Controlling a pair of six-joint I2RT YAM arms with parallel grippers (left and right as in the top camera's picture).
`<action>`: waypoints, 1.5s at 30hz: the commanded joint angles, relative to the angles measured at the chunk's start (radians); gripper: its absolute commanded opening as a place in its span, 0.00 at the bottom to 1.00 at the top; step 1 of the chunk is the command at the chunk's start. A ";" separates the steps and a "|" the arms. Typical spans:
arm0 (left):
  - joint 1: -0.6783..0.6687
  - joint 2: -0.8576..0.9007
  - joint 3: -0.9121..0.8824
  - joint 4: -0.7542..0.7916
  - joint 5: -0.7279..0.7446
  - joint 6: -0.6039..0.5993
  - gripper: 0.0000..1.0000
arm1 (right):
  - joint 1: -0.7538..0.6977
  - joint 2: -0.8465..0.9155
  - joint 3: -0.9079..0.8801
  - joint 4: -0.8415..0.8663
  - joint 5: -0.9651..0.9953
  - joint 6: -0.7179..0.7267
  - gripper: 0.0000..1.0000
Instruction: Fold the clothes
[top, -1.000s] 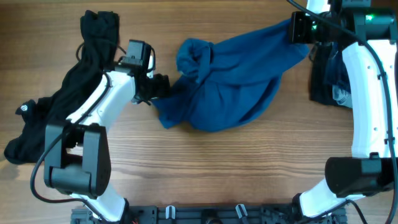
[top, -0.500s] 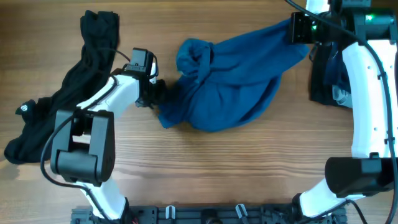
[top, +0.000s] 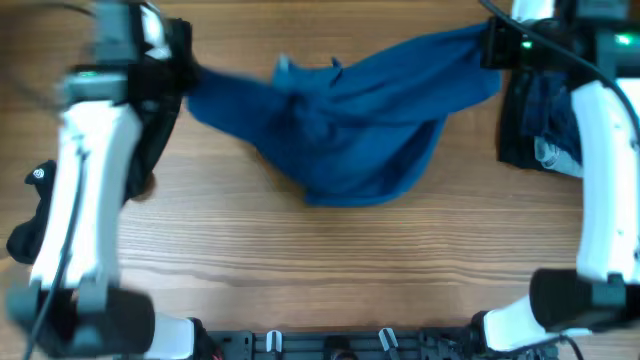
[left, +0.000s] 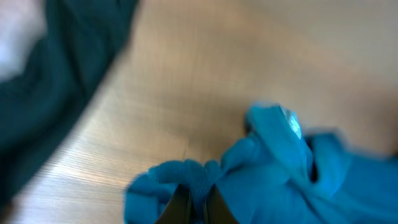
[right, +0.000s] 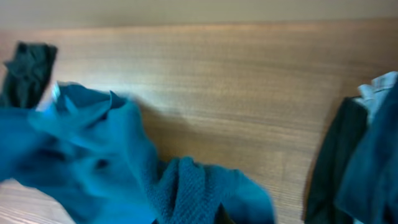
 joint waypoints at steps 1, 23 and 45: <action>0.053 -0.135 0.169 -0.042 -0.044 0.033 0.04 | -0.061 -0.118 0.027 0.006 -0.082 -0.017 0.04; 0.061 -0.324 0.591 -0.054 -0.473 0.154 0.04 | -0.301 -0.391 0.174 0.032 -0.025 0.018 0.04; 0.061 -0.425 0.589 -0.337 -0.342 0.068 0.04 | -0.333 -0.519 0.175 -0.095 -0.016 0.045 0.04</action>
